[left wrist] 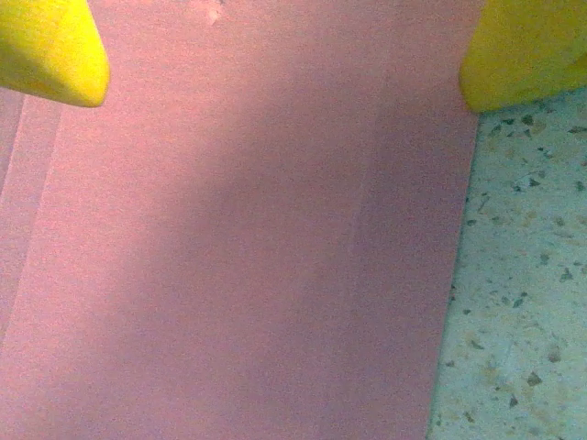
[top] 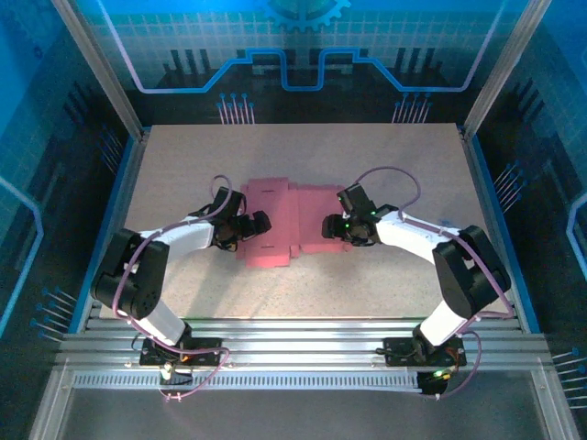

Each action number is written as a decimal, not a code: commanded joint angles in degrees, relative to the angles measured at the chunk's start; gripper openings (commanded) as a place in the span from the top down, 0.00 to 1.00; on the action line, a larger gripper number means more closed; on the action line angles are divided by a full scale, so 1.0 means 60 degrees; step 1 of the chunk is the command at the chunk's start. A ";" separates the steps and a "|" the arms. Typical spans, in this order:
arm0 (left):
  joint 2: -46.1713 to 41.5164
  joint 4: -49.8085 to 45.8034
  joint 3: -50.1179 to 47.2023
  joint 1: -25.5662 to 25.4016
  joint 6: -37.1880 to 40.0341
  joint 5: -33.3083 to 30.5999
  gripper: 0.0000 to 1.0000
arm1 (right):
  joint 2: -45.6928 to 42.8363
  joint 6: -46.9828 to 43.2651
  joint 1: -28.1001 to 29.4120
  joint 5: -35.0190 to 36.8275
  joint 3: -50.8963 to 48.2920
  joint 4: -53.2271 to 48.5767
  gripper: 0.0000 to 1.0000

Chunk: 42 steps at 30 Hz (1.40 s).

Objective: Fold the paper box

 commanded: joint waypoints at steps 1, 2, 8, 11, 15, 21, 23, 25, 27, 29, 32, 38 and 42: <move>-0.0051 -0.0828 -0.0045 -0.0065 0.0170 -0.0243 0.01 | 0.0299 0.0032 0.0042 0.0159 -0.0097 -0.0182 0.32; -0.0053 -0.0894 0.0010 -0.0065 0.0208 -0.0286 0.01 | 0.0358 0.0036 0.0057 0.0139 -0.0106 -0.0160 0.32; -0.0425 -0.1150 0.0289 -0.0065 0.0447 -0.0278 0.01 | 0.0478 0.0065 0.0060 0.0071 -0.0200 -0.0012 0.31; -0.0431 -0.1326 0.0512 -0.0010 0.0660 -0.0326 0.01 | 0.0565 0.0065 0.0061 0.0068 -0.0222 0.0005 0.31; -0.0152 -0.1352 0.0625 0.0176 0.0753 -0.0216 0.01 | 0.0720 0.0037 0.0061 -0.0031 -0.0214 0.0124 0.29; 0.0343 -0.0797 0.0486 0.0184 0.0640 0.0190 0.01 | 0.0977 0.0021 0.0063 -0.0510 -0.0229 0.0522 0.29; 0.0466 -0.0635 0.0406 0.0184 0.0559 0.0287 0.01 | 0.0964 0.0021 0.0061 -0.0695 -0.0279 0.0694 0.29; 0.0557 -0.0494 0.0323 0.0184 0.0486 0.0349 0.01 | 0.0919 -0.0033 0.0062 -0.1006 -0.0345 0.0953 0.29; 0.0650 -0.0328 0.0249 0.0184 0.0426 0.0479 0.01 | 0.0925 -0.0095 0.0061 -0.1450 -0.0389 0.1240 0.29; 0.0748 -0.0281 0.0213 0.0184 0.0386 0.0532 0.01 | 0.0974 -0.0099 0.0061 -0.1767 -0.0425 0.1505 0.29; 0.0743 -0.0242 0.0102 0.0184 0.0365 0.0513 0.01 | 0.0915 -0.0016 0.0044 -0.2091 -0.0542 0.1927 0.29; 0.0677 -0.0091 -0.0057 0.0198 0.0280 0.0807 0.01 | 0.0830 0.0014 0.0039 -0.2134 -0.0507 0.1943 0.29; 0.0647 0.0788 -0.0245 0.0288 0.0040 0.1887 0.01 | 0.0797 0.0003 0.0043 -0.2500 -0.0580 0.2250 0.25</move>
